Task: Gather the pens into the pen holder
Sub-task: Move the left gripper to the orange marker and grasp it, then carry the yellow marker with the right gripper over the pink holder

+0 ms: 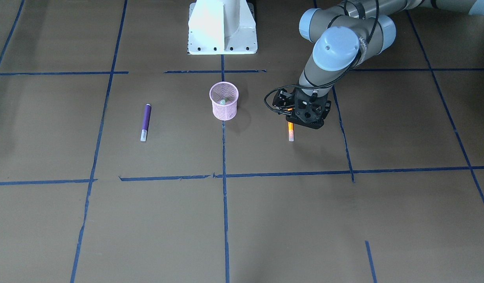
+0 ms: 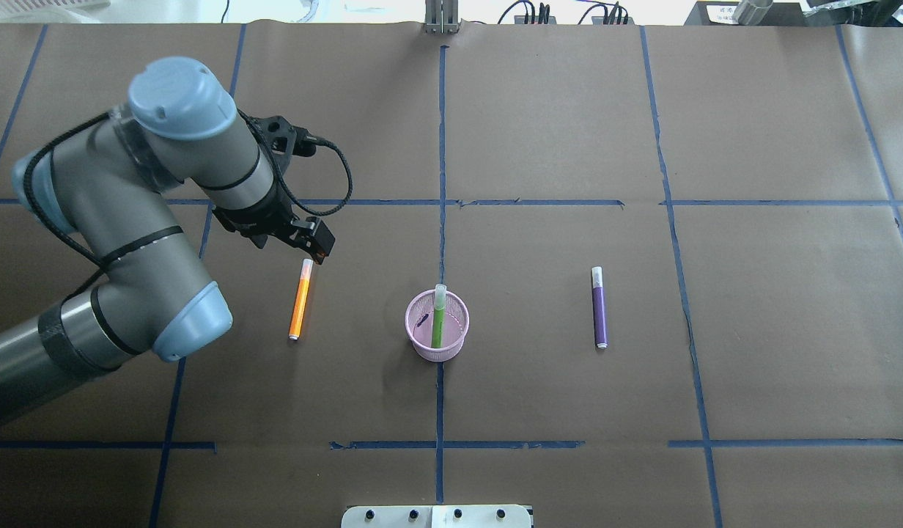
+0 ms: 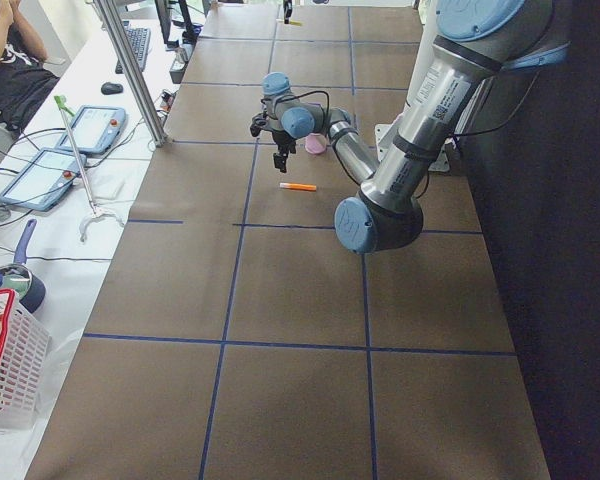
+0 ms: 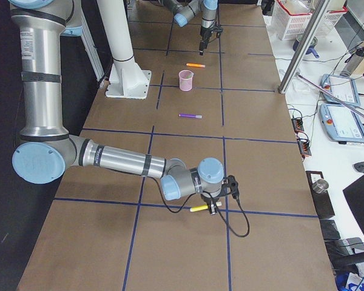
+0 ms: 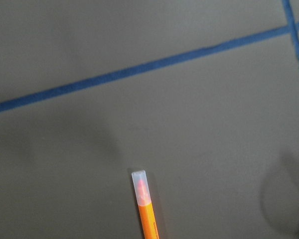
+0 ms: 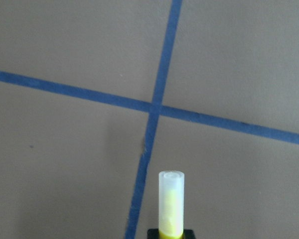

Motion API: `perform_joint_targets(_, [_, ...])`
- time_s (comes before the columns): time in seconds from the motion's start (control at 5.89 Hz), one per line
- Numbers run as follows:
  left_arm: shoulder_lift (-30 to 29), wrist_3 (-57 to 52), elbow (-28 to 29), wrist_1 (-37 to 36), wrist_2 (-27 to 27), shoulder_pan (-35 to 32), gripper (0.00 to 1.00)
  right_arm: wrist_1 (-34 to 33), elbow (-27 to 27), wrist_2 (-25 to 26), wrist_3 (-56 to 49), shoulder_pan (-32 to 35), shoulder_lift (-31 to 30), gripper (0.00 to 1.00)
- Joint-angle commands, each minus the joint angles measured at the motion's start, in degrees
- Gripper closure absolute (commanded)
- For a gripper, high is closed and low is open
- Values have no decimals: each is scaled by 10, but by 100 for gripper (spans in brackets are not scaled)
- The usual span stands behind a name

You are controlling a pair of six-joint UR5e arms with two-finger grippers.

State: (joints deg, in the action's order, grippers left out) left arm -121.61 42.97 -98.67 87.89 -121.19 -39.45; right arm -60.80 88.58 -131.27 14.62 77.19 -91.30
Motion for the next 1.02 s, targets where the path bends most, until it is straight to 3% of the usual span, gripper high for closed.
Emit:
perform_joint_targets(0.0, [-2,4,23,4,11,14,0,1,125,14,128,-66,17,99])
perform_joint_targets(0.34, [-5,20,53,9,12,14,0,1,219,84,269,-162,56,100])
perform_joint_targets(0.51, [-5,22,83,47,12,14,0,0,251,128,343,-210,83,100])
perform_joint_targets(0.85, [-6,21,109,93,11,14,0,-8,301,314,445,-357,126,100])
